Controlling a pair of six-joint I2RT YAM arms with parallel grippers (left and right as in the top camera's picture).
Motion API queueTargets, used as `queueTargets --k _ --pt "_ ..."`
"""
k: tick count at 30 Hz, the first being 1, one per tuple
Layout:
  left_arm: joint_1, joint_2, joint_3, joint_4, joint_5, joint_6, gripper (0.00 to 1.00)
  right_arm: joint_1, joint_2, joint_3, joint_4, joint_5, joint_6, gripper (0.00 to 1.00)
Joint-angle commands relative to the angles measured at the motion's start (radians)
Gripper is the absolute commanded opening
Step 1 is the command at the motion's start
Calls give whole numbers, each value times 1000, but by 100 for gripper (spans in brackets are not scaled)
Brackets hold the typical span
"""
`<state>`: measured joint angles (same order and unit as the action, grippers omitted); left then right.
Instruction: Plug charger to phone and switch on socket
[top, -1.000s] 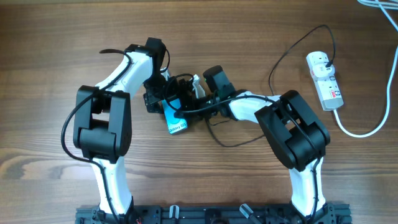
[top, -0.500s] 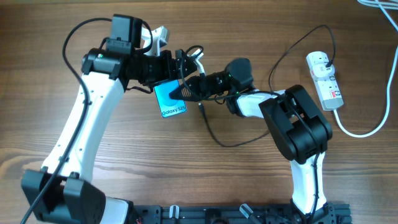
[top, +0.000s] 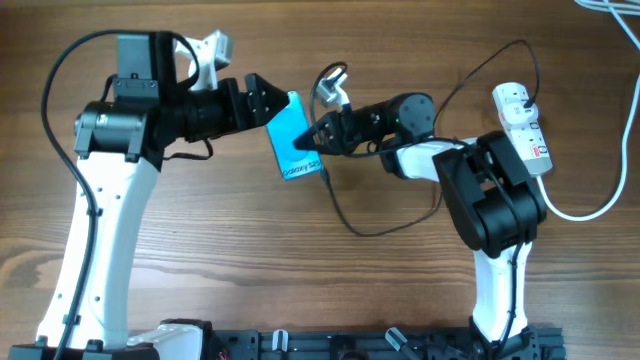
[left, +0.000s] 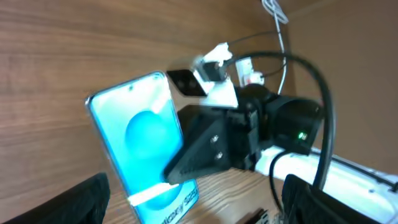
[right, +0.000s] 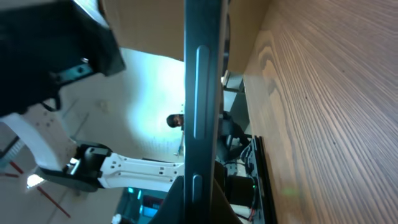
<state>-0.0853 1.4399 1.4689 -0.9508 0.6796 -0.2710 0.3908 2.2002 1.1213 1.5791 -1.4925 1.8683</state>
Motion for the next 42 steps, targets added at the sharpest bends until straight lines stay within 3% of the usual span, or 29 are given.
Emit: queueTargets --k 1,10,19,25,28,37,42 --pt "10 -3 5 -27 18 87 89 2 -10 34 77 3 61 4" --pt "12 19 5 -53 -85 106 92 2 -13 120 76 -2 111 4" --pt "12 53 5 2 -101 -33 95 5 -18 182 76 -14 159 4" --pt "12 105 5 42 41 -51 95 6 -63 183 76 -13 174 4" --pt "12 107 5 118 188 -52 95 10 -77 183 76 -13 177 4" --pt "11 107 5 135 344 -52 93 11 -151 184 76 20 177 4" --pt "12 107 5 193 462 -87 84 11 -170 184 76 36 177 4"
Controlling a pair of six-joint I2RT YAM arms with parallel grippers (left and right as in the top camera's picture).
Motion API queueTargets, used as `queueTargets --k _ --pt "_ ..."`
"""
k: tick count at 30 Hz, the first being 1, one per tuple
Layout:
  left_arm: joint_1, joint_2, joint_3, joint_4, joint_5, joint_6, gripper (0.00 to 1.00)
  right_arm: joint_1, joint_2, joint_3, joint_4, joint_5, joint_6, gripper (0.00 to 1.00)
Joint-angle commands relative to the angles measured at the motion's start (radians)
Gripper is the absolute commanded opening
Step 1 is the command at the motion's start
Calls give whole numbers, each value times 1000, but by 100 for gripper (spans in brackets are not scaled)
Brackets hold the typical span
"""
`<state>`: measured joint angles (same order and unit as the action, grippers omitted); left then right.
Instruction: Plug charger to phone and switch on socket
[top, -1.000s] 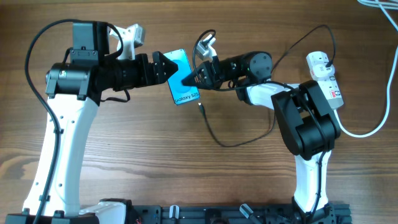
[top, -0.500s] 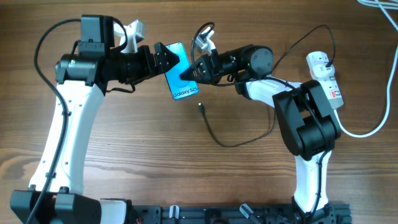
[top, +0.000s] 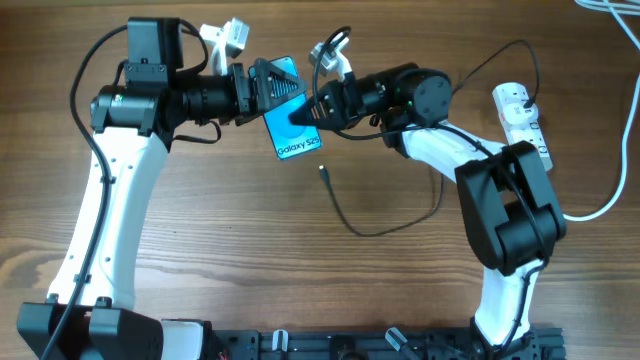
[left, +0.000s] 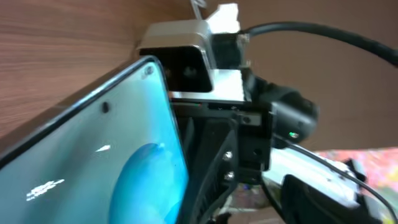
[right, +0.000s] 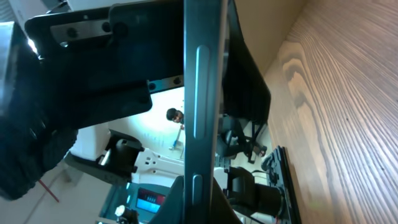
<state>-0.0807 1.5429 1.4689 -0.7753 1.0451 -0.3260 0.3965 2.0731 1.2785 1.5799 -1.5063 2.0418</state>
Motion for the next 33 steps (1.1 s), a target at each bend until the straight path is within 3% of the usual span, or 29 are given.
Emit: queueTargets --k 1,4,8,11,12,16,19,21,25,27,30,33 --pt "7 4 5 25 109 -39 82 5 -43 27 76 50 3 4" --pt "7 4 5 35 137 -46 75 5 -43 27 76 69 3 4" --pt "9 4 5 36 137 -46 48 5 -43 27 76 60 3 4" --pt "9 4 5 37 137 -46 36 5 -43 27 76 52 3 4" --pt "9 4 5 40 137 -46 27 5 -43 27 76 46 3 4" --pt "9 4 5 40 137 -46 4 5 -43 27 76 34 3 4" --pt "11 4 5 39 112 -45 4 5 -43 27 76 -17 0 6" --pt "11 4 5 34 62 -45 4 5 -42 27 76 -67 -6 20" --pt "11 4 5 -84 -264 -45 4 0 -40 21 76 -92 -50 41" --pt "11 4 4 -174 -443 -45 4 -10 -34 20 75 -89 -82 57" --pt "11 6 4 -256 -593 -46 4 -23 -24 3 73 -85 -129 61" --pt "3 21 -8 -322 -686 -50 4 -27 4 -46 -85 -108 -348 66"
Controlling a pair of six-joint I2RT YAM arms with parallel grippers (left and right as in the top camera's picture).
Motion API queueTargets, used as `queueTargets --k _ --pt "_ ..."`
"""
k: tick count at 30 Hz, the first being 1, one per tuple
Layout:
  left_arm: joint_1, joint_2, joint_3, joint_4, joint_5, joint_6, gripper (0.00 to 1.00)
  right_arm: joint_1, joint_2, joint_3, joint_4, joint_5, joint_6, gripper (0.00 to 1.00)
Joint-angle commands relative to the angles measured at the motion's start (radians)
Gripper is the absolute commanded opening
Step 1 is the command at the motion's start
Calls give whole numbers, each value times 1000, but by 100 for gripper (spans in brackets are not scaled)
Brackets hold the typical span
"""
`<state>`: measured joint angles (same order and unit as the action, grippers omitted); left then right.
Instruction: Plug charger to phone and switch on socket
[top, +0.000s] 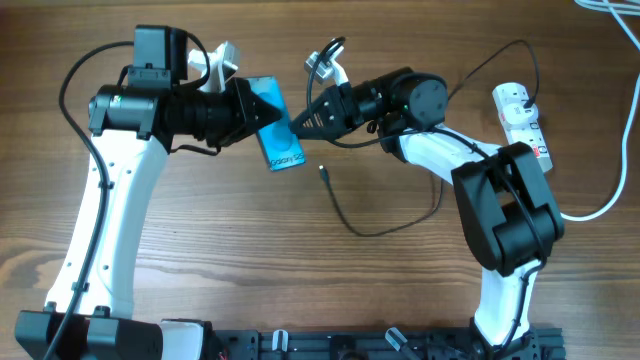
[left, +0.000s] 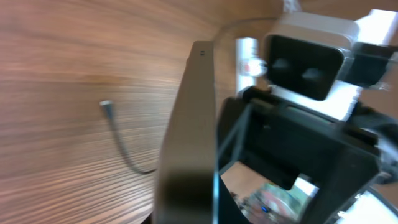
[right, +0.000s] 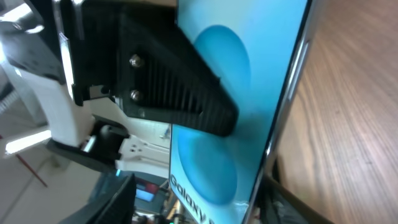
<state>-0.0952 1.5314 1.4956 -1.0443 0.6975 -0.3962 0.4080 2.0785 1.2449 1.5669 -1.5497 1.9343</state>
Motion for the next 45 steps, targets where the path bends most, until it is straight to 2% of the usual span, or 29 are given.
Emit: queueTargets --k 1,5,9,12,14,16,19,21,25,30,36,37,39,45 --pt "13 37 -44 -56 -340 21 4 -39 5 -26 -169 -64 -342 66" --pt "-24 95 -74 -58 -340 20 4 -39 11 -45 -663 42 -815 66" --pt "-72 158 -74 -61 -372 -7 4 -39 11 -45 -963 274 -1128 64" --pt "-108 205 -74 -72 -468 -62 4 -39 11 -45 -1145 420 -1286 60" --pt "-144 248 -74 -66 -548 -62 4 -39 10 -45 -1309 581 -1417 60" --pt "-173 289 -74 -59 -604 -61 4 -39 8 -30 -1418 679 -1490 60" --pt "-216 359 -74 -29 -613 -61 4 -39 -47 72 -1705 864 -1680 61" --pt "-234 390 -74 -19 -613 -64 4 -39 -95 147 -1882 1012 -1757 63" --pt "-245 443 -74 -6 -610 -115 4 -39 -199 203 -2132 1284 -1778 66" --pt "-250 470 -79 5 -610 -181 4 -39 -209 202 -2244 1315 -1805 68" --pt "-250 470 -149 62 -609 -216 5 -39 -209 202 -2267 1321 -1830 68" --pt "-250 470 -152 61 -609 -219 6 -39 -209 202 -2268 1331 -1830 68" --pt "-250 470 -152 61 -583 -219 17 -39 -209 202 -2268 1344 -1830 68" --pt "-250 470 -152 60 -575 -219 23 -39 -209 202 -2272 1344 -1830 68"
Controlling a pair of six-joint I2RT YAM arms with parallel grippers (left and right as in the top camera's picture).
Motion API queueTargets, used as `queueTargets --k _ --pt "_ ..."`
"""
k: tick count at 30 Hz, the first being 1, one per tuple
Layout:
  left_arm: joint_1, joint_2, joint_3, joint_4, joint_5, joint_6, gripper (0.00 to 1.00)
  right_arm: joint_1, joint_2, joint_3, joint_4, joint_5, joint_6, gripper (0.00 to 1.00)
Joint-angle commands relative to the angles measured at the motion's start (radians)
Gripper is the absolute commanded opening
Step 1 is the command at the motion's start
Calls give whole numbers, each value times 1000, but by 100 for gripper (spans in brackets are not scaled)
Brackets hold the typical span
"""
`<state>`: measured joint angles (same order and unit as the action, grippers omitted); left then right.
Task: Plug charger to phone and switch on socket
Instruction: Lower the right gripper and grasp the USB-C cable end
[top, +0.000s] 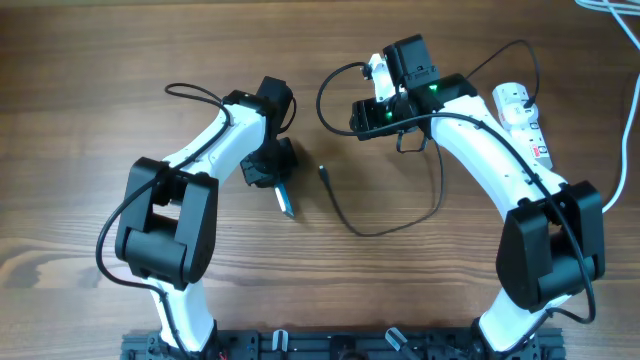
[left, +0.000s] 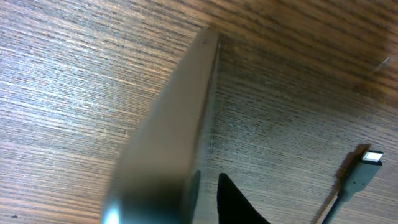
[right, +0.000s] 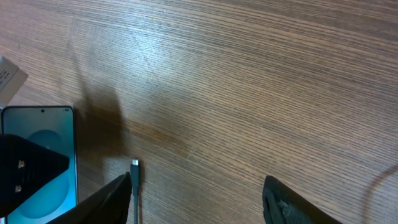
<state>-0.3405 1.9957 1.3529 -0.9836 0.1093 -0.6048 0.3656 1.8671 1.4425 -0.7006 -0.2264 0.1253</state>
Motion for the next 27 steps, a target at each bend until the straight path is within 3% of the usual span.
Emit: queueTargets --k 1,7,12,16,18,21,27 --pt "-5 6 -10 -3 14 -11 22 3 3 5 -5 20 -21 68" --pt "-3 5 -9 4 74 -13 4 3 3 5 -31 -10 -22 69" --pt "62 -18 -7 56 211 2 4 17 3 5 -89 -117 -74 70" --pt "188 -88 -7 161 525 132 4 84 4 5 -97 -30 -96 65" --pt "254 -117 -7 196 634 134 4 131 9 4 -97 11 -103 62" --pt "350 -132 -7 209 715 142 4 226 26 -19 -92 142 -109 59" --pt "444 -132 -8 157 766 179 4 294 145 -53 -72 204 -125 54"
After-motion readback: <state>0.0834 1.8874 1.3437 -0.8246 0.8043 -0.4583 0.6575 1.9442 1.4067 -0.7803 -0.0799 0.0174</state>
